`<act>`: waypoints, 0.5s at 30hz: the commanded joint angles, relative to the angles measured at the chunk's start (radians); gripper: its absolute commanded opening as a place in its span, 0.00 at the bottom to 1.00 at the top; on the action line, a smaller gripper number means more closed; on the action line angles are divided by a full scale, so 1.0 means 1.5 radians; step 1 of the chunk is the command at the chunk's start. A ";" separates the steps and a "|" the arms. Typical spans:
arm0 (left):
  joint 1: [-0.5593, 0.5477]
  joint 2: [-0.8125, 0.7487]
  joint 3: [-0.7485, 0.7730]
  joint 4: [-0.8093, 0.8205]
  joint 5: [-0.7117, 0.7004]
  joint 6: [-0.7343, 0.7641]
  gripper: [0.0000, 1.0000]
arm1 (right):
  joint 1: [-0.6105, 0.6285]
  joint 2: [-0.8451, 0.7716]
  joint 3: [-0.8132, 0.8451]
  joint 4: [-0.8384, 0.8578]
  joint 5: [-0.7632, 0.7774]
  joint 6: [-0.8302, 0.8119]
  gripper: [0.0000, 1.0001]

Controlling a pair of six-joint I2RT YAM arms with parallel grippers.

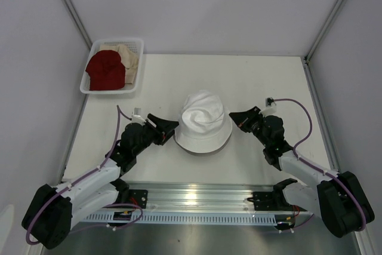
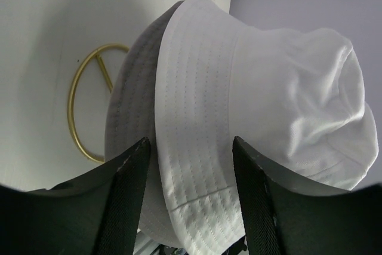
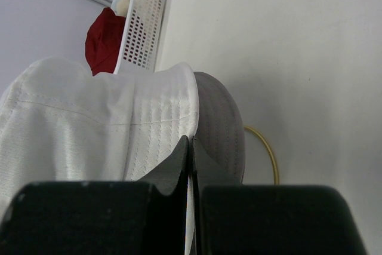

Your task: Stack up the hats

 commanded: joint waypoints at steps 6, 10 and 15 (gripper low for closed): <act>-0.035 -0.059 -0.009 -0.019 -0.045 -0.010 0.57 | 0.004 -0.002 -0.004 0.000 0.022 -0.015 0.00; -0.040 -0.053 -0.011 -0.002 -0.036 -0.014 0.56 | 0.008 0.002 -0.001 0.005 0.023 -0.014 0.00; -0.042 -0.026 -0.016 0.028 -0.035 -0.013 0.16 | 0.013 0.009 0.001 0.009 0.022 -0.014 0.00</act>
